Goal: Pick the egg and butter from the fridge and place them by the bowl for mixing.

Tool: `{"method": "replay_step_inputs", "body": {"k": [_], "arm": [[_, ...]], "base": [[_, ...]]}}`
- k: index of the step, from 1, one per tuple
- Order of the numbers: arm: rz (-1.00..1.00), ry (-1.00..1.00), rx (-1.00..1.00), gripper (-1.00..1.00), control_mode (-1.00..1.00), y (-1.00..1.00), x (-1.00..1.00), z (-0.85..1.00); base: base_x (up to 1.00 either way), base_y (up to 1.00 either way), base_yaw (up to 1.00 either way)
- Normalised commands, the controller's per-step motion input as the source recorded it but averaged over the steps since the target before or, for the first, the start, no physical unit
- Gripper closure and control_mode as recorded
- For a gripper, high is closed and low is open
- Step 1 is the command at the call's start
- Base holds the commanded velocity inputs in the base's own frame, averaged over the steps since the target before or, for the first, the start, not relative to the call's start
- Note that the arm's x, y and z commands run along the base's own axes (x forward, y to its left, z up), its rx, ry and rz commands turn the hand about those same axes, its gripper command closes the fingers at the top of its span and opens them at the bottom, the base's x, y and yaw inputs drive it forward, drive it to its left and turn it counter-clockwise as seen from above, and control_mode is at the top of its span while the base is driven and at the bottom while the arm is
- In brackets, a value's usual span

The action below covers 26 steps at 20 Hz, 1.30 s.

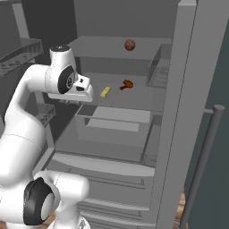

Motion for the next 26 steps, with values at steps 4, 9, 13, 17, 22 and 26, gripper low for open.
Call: {"method": "replay_step_inputs", "body": {"k": [4,9,13,17,22,26], "arm": [[0.00,0.00,0.00,-1.00,-1.00,0.00,-0.03,0.00],[0.00,-0.08,0.00,-1.00,-1.00,-0.01,-0.16,0.00],[0.00,-0.03,0.00,-1.00,-1.00,-0.04,-0.10,0.11],[0.00,0.00,0.00,-1.00,-1.00,-0.11,-0.08,0.30],[0.00,-0.01,0.00,-1.00,-1.00,-0.16,-0.13,0.41],[0.00,-0.02,0.00,-1.00,-1.00,-0.21,-0.13,0.40]], "base": [[0.00,0.00,0.00],[0.00,0.00,0.00],[0.00,0.00,0.00],[0.00,0.00,0.00],[0.00,0.00,0.00],[0.00,0.00,0.00]]}}
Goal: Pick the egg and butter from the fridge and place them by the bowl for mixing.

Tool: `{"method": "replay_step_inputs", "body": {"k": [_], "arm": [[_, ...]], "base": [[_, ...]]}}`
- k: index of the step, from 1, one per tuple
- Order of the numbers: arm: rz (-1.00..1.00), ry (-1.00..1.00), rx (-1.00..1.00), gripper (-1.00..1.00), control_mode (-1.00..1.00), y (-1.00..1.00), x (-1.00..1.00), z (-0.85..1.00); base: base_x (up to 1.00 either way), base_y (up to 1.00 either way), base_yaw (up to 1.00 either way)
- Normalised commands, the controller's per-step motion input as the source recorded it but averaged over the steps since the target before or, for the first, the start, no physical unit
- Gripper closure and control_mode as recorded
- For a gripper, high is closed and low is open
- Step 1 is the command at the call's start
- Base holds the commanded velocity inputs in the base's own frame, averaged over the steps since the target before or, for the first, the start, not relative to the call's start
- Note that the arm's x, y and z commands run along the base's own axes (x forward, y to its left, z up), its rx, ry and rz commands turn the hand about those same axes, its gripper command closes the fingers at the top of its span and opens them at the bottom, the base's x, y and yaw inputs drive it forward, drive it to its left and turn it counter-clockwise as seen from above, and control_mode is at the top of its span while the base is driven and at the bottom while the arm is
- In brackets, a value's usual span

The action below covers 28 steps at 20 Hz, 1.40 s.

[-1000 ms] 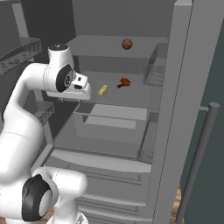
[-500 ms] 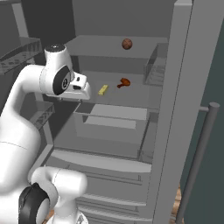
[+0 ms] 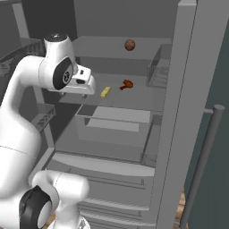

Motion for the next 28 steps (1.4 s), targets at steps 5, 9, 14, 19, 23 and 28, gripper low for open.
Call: {"method": "replay_step_inputs", "body": {"k": [5,9,14,19,23,28], "arm": [[0.01,-0.09,0.00,-1.00,-1.00,-0.27,-0.05,0.34],[0.00,-0.04,0.00,-1.00,-1.00,-0.18,0.03,0.19],[0.00,-0.11,0.00,-1.00,-1.00,0.00,0.11,-0.09],[0.00,-0.12,0.00,-1.00,-1.00,0.00,0.24,-0.22],[0.00,-0.15,0.00,-1.00,-1.00,0.00,0.16,-0.37],[0.00,-0.08,0.01,-1.00,-1.00,0.01,0.28,-0.32]], "base": [[0.00,0.00,0.00],[0.00,0.00,0.00],[0.00,0.00,0.00],[0.00,0.00,0.00],[0.00,0.00,0.00],[0.00,0.00,0.00]]}}
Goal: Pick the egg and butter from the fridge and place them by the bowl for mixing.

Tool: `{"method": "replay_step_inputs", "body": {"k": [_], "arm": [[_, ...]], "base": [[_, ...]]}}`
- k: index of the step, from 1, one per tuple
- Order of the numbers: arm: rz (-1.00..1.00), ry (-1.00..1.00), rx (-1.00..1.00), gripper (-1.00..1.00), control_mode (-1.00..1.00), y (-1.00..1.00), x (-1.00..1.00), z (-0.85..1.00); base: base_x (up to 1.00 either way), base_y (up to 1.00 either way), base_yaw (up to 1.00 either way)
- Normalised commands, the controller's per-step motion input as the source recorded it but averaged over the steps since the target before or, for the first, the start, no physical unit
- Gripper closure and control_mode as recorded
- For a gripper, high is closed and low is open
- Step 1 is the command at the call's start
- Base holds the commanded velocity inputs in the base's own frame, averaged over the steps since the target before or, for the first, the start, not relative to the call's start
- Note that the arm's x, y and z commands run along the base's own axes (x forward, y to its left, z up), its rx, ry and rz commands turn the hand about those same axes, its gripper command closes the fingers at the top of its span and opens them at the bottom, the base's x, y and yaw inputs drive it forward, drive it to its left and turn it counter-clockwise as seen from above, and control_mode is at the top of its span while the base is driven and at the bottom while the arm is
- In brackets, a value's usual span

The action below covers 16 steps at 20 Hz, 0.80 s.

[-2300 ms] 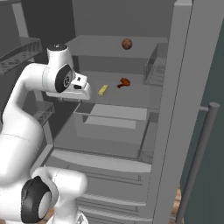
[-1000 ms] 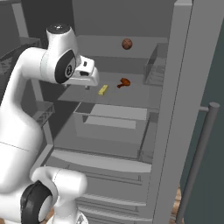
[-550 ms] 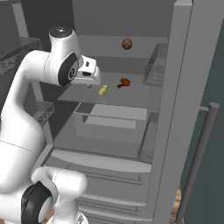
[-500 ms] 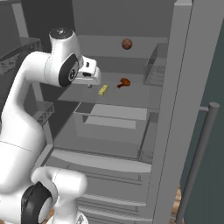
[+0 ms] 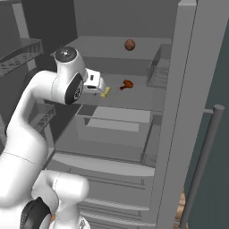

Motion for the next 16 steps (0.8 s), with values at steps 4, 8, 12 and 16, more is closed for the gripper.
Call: {"method": "replay_step_inputs", "body": {"k": [4,8,12,16], "arm": [[0.00,-0.09,0.02,-1.00,-1.00,0.01,0.41,-0.15],[0.00,0.00,0.05,-1.00,-1.00,0.00,0.44,-0.11],[0.00,0.00,0.00,-1.00,-1.00,0.01,0.47,-0.11],[0.00,0.00,0.01,-1.00,-1.00,0.00,0.49,-0.07]], "base": [[0.00,0.00,0.00],[0.00,0.00,0.00],[0.00,0.00,0.00],[0.00,0.00,0.00]]}}
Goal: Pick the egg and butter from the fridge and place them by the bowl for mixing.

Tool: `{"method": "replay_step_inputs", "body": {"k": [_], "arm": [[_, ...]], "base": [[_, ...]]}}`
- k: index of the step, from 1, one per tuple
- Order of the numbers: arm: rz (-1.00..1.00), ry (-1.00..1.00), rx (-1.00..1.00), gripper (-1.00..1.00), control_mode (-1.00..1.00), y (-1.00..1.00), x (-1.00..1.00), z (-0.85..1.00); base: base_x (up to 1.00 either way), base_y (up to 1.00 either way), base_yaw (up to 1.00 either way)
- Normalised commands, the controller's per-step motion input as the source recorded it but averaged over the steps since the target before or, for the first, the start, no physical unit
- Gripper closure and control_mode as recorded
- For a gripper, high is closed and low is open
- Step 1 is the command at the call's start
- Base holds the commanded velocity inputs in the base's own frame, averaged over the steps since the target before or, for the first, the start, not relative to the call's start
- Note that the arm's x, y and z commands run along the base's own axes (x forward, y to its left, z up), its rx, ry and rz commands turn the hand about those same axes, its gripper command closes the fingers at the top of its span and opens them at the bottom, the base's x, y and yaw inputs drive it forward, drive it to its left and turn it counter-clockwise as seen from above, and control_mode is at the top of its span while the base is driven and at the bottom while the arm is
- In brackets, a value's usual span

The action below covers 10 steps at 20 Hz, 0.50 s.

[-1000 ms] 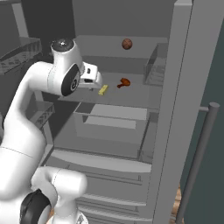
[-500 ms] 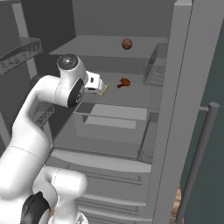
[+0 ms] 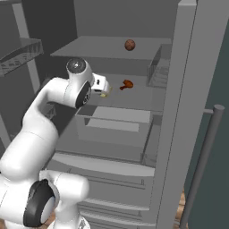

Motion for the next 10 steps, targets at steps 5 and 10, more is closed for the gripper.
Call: {"method": "replay_step_inputs", "body": {"k": [5,10], "arm": [[0.00,0.00,0.05,-1.00,-1.00,0.00,0.48,-0.04],[0.00,0.00,0.07,-1.00,-1.00,-0.02,0.49,-0.01]], "base": [[0.00,0.00,0.00],[0.00,0.00,0.00]]}}
